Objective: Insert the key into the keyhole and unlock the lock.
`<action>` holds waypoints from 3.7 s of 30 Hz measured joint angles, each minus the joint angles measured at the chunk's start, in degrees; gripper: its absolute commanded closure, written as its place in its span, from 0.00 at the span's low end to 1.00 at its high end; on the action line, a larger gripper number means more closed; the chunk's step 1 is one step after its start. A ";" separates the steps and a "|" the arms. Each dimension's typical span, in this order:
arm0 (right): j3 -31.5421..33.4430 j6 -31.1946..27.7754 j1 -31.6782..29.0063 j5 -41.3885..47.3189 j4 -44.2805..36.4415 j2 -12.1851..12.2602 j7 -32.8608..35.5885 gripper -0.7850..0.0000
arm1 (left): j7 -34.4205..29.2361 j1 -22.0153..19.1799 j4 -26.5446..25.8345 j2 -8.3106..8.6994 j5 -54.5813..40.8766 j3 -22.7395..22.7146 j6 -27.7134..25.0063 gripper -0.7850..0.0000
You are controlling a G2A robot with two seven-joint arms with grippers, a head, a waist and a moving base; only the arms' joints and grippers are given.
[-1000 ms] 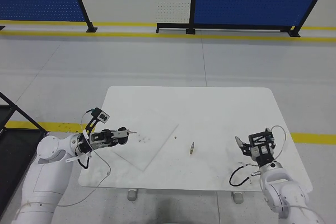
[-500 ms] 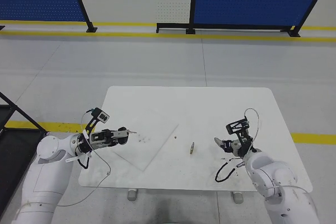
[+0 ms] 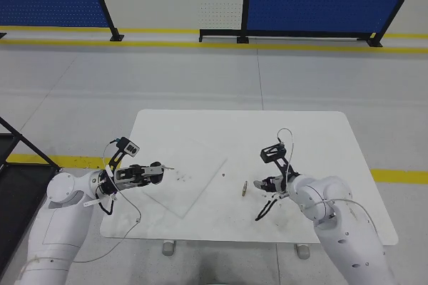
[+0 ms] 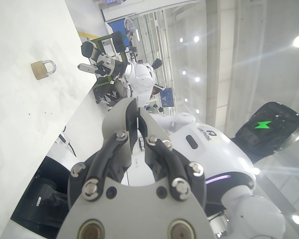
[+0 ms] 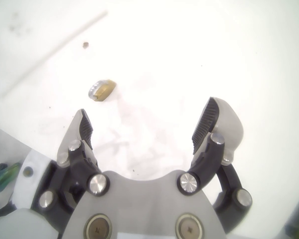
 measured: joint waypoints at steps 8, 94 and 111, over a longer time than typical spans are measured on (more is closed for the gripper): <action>-6.41 9.61 7.58 4.65 5.74 -2.47 3.38 0.00 | 0.00 0.00 0.00 0.00 0.00 0.00 0.00 1.00; -16.72 24.70 17.24 5.35 27.76 -13.19 7.61 0.47 | 0.00 0.00 0.00 0.00 0.00 0.00 0.00 1.00; -11.88 21.66 14.45 -0.12 27.66 -15.52 10.64 0.60 | 0.00 0.00 0.00 0.00 0.00 0.00 0.00 1.00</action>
